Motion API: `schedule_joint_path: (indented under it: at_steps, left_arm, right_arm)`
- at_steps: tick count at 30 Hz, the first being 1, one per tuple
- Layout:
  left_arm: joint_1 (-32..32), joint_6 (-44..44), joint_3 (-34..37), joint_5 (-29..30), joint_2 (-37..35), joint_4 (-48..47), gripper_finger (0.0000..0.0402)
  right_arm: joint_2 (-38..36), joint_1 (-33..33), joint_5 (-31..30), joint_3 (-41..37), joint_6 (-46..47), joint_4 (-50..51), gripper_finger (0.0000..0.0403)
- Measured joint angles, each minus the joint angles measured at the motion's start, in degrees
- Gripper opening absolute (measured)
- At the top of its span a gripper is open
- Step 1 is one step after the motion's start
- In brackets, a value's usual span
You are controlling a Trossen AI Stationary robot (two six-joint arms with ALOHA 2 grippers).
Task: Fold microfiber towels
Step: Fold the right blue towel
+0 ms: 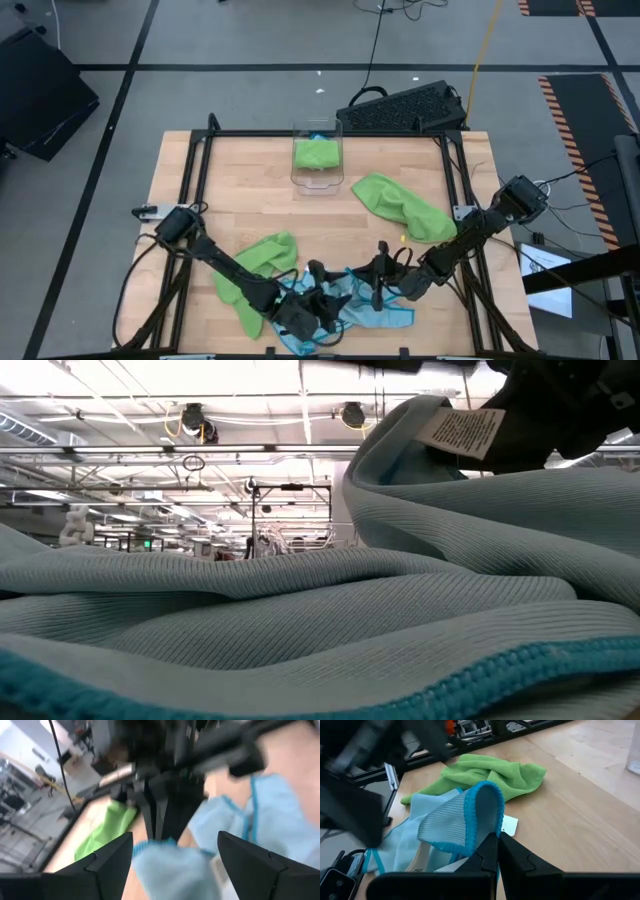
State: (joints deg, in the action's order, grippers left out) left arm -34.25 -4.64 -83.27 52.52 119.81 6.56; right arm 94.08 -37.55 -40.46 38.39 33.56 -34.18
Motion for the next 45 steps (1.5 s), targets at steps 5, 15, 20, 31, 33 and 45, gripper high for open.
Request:
schedule_joint_path:
  at_steps: [5, 15, 20, 31, 33, 45]
  left_arm:
    - [1.7, 5.5, 0.0, 0.0, -0.1, -6.3, 0.0300]
    - [-0.9, 9.0, 0.0, 13.6, -2.3, -22.1, 0.0253]
    - [-2.6, 15.6, 0.0, 17.0, -5.8, -28.8, 0.0212]
    - [-2.5, 9.7, -0.1, -5.2, -5.9, -2.8, 0.0183]
    - [-1.9, 6.7, -0.1, -5.2, -3.9, -1.6, 0.0200]
    - [2.5, 8.9, 0.1, 6.1, 0.9, -10.2, 0.0282]
  right_arm:
    - [0.0, 0.1, 0.0, 0.0, -0.1, 0.2, 0.0001]
    - [-0.3, 0.0, 1.5, 0.0, -0.2, 0.2, 0.0001]
    - [-0.3, 0.0, 2.0, 0.0, 0.2, 0.2, 0.0001]
    - [-0.3, 0.9, 1.5, 0.0, 0.1, -0.1, 0.0002]
    - [-0.3, 0.8, 1.5, 0.0, 0.2, -0.3, 0.0002]
    - [-0.3, 0.8, 1.7, 0.0, -0.2, 0.2, 0.0002]
